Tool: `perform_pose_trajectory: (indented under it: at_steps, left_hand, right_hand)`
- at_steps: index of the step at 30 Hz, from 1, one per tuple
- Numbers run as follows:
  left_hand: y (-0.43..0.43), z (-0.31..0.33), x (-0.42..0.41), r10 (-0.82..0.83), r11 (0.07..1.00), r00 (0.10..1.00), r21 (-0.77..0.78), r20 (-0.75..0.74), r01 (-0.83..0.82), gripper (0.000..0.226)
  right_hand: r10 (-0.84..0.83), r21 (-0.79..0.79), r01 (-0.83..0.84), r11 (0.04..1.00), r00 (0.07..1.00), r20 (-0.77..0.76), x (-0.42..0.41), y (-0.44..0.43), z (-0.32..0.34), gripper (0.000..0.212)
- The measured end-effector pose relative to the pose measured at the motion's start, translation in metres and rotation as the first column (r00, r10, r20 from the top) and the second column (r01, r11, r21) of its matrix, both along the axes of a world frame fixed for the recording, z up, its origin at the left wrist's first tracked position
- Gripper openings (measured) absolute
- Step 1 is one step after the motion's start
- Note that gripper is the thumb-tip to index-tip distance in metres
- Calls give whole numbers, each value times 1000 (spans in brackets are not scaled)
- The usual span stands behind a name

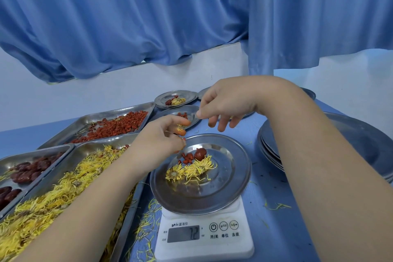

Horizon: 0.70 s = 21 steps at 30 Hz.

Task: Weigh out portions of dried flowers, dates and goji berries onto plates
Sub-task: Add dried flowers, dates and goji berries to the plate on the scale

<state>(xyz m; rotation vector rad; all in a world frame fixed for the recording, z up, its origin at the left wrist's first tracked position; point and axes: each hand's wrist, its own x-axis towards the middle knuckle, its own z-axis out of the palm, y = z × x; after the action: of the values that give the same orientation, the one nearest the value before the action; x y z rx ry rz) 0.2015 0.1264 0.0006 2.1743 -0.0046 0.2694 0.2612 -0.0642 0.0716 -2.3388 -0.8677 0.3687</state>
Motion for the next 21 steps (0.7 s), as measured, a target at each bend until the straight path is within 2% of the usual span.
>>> perform_pose_trajectory:
  at_steps: [5,9,13,16,21]
  left_hand:
    - [0,-2,5,22,993,999,114,46,-27,39]
    - [0,-2,9,37,993,995,108,94,-47,27]
    - [-2,0,8,21,982,996,184,88,-37,42]
    - [-5,1,7,-2,988,998,152,60,-8,44]
    - [-3,3,1,26,995,998,94,49,-30,31]
  right_hand:
    - [4,-12,-5,1000,1000,-8,0,1,0,21]
    - [3,-18,-3,1000,1000,-11,-1,1,0,21]
    - [5,-22,-5,1000,1000,-15,-1,1,0,22]
    - [7,-18,-7,1000,1000,-18,-2,0,1,21]
    - [11,-21,-11,1000,1000,-22,-1,-1,0,19]
